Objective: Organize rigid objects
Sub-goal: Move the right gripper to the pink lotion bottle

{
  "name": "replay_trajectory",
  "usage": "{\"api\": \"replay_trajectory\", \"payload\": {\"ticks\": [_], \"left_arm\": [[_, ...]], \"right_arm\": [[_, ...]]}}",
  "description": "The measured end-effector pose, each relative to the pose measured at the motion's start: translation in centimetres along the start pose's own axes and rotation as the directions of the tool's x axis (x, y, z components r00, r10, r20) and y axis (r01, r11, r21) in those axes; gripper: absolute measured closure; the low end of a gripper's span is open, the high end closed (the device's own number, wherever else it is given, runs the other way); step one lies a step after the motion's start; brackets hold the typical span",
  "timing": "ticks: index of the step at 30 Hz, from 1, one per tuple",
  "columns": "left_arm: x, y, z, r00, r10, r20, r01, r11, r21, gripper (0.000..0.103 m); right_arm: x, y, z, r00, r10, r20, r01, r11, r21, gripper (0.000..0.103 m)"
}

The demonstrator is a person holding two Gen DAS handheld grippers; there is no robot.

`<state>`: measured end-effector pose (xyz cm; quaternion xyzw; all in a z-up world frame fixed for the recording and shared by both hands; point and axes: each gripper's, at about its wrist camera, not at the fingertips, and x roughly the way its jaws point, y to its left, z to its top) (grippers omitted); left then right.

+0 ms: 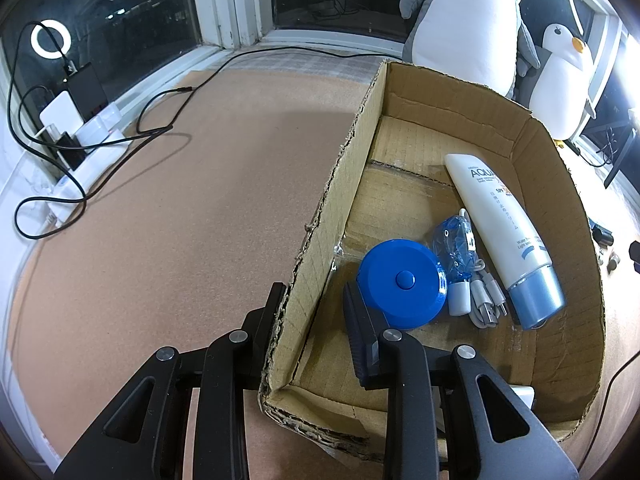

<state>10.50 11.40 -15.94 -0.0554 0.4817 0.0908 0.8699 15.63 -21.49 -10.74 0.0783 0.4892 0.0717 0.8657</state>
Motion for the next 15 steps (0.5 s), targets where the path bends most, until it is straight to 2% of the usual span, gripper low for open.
{"api": "replay_trajectory", "payload": {"ticks": [6, 9, 15], "left_arm": [[0.0, 0.0, 0.0, 1.0, 0.0, 0.0, 0.0, 1.0, -0.001, 0.076], [0.0, 0.0, 0.0, 1.0, 0.0, 0.0, 0.0, 1.0, -0.001, 0.076], [0.0, 0.0, 0.0, 1.0, 0.0, 0.0, 0.0, 1.0, -0.001, 0.076]], "right_arm": [[0.7, -4.6, 0.3, 0.995, -0.1, -0.017, 0.102, 0.991, 0.09, 0.04], [1.2, -6.6, 0.8, 0.994, -0.097, -0.046, 0.103, 0.982, 0.155, 0.04], [2.3, -7.8, 1.8, 0.989, -0.123, -0.079, 0.136, 0.974, 0.183, 0.04]]}}
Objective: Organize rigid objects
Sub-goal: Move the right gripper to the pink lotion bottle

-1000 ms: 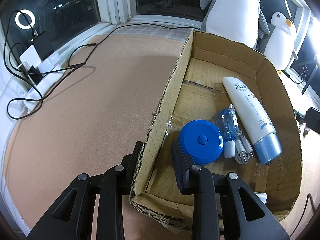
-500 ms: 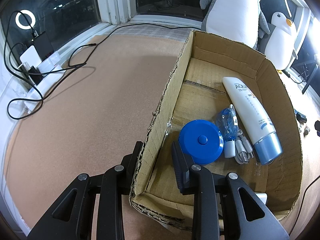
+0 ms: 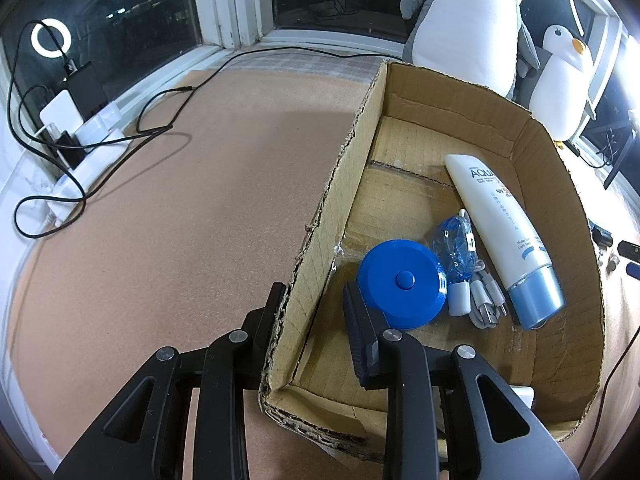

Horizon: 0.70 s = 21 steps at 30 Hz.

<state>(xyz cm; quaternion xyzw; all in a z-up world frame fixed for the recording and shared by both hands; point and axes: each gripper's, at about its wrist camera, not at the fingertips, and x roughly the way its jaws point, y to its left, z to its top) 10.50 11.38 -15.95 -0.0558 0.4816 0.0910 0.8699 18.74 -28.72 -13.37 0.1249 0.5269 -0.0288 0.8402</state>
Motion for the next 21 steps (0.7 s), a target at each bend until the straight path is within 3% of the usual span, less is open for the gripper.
{"api": "replay_trajectory", "payload": {"ticks": [7, 16, 21], "left_arm": [[0.0, 0.0, 0.0, 1.0, 0.0, 0.0, 0.0, 1.0, 0.001, 0.076], [0.0, 0.0, 0.0, 1.0, 0.0, 0.0, 0.0, 1.0, 0.0, 0.076], [0.0, 0.0, 0.0, 1.0, 0.0, 0.0, 0.0, 1.0, 0.001, 0.076]], "right_arm": [[1.0, 0.6, 0.6, 1.0, -0.017, 0.002, 0.017, 0.999, -0.034, 0.041], [2.7, 1.8, 0.7, 0.995, -0.094, -0.016, 0.092, 0.989, -0.118, 0.046], [2.7, 1.8, 0.9, 0.991, -0.132, -0.009, 0.129, 0.977, -0.17, 0.06]]}}
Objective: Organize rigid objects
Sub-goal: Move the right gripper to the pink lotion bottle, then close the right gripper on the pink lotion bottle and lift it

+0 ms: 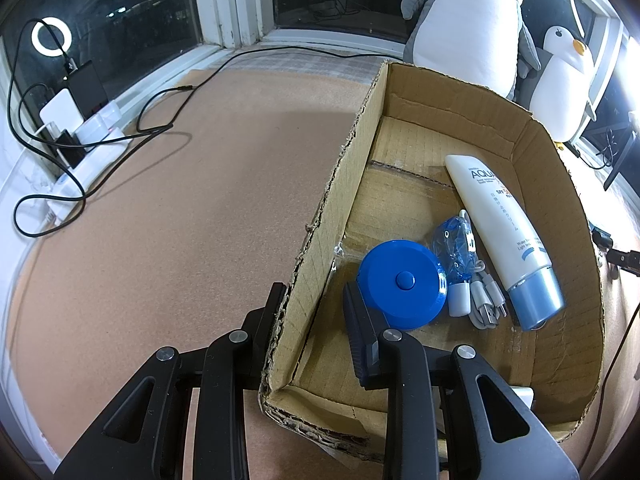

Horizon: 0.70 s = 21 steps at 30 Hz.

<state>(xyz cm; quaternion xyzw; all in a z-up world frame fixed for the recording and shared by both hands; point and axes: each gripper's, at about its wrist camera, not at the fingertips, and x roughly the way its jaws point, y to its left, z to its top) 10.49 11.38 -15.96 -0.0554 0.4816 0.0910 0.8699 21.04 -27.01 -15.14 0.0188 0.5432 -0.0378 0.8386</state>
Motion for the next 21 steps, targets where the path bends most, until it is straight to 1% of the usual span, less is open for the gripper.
{"api": "replay_trajectory", "payload": {"ticks": [5, 8, 12, 21], "left_arm": [[0.0, 0.0, 0.0, 1.0, 0.0, 0.0, 0.0, 1.0, 0.0, 0.076], [0.0, 0.0, 0.0, 1.0, 0.001, 0.0, -0.001, 1.0, 0.0, 0.076], [0.0, 0.0, 0.0, 1.0, 0.001, 0.0, -0.001, 1.0, 0.0, 0.076], [-0.1, 0.0, 0.0, 1.0, 0.003, 0.001, -0.003, 1.0, 0.0, 0.076]], "right_arm": [[-0.5, -1.2, -0.5, 1.0, 0.015, 0.002, -0.015, 0.999, -0.034, 0.079], [-0.6, -1.8, -0.7, 0.999, 0.031, 0.008, -0.031, 0.998, -0.048, 0.085], [-0.8, -2.4, -1.1, 0.999, 0.045, 0.012, -0.044, 0.998, -0.055, 0.085], [-2.0, -2.2, -2.2, 0.998, 0.054, 0.03, -0.053, 0.997, -0.054, 0.085]]}}
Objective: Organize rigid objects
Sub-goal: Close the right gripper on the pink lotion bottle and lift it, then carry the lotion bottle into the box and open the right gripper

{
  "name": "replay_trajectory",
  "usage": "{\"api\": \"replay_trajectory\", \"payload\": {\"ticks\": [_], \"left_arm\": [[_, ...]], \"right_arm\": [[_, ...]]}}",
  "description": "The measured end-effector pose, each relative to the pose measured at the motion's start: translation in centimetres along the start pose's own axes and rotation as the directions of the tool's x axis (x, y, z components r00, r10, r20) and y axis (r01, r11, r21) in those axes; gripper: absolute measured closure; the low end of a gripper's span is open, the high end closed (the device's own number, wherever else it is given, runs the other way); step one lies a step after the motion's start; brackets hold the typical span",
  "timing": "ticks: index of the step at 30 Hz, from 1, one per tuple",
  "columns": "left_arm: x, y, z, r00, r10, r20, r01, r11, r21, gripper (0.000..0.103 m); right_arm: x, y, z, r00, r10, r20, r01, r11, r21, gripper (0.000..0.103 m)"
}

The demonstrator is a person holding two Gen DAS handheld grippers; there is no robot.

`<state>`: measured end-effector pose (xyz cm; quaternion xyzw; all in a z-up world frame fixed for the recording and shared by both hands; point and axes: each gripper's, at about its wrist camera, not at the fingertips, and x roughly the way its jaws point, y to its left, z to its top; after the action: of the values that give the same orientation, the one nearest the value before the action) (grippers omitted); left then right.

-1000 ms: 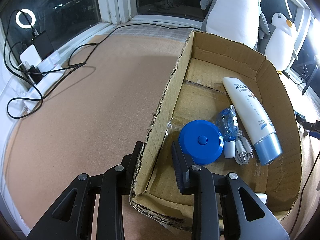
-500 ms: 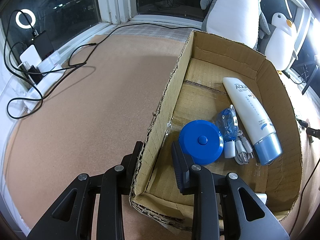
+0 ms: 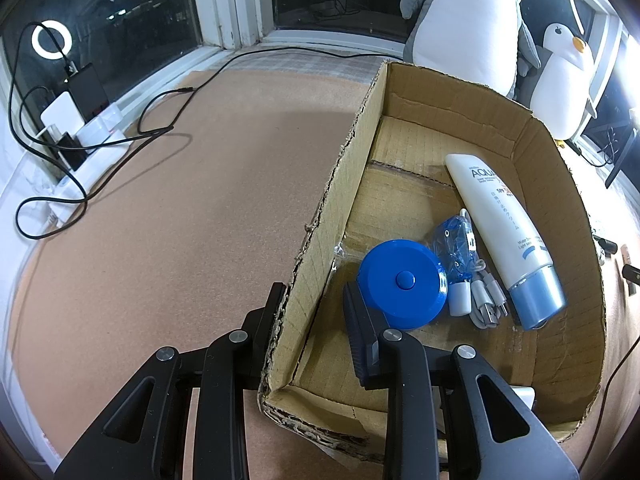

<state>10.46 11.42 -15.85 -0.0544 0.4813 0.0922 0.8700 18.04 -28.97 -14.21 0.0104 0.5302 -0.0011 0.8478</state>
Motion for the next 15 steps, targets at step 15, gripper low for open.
{"api": "replay_trajectory", "payload": {"ticks": [15], "left_arm": [[0.0, 0.0, 0.0, 1.0, 0.0, 0.0, 0.0, 1.0, 0.0, 0.076]], "right_arm": [[-6.1, 7.1, -0.2, 0.982, 0.161, 0.093, -0.152, 0.983, -0.104, 0.085]]}}
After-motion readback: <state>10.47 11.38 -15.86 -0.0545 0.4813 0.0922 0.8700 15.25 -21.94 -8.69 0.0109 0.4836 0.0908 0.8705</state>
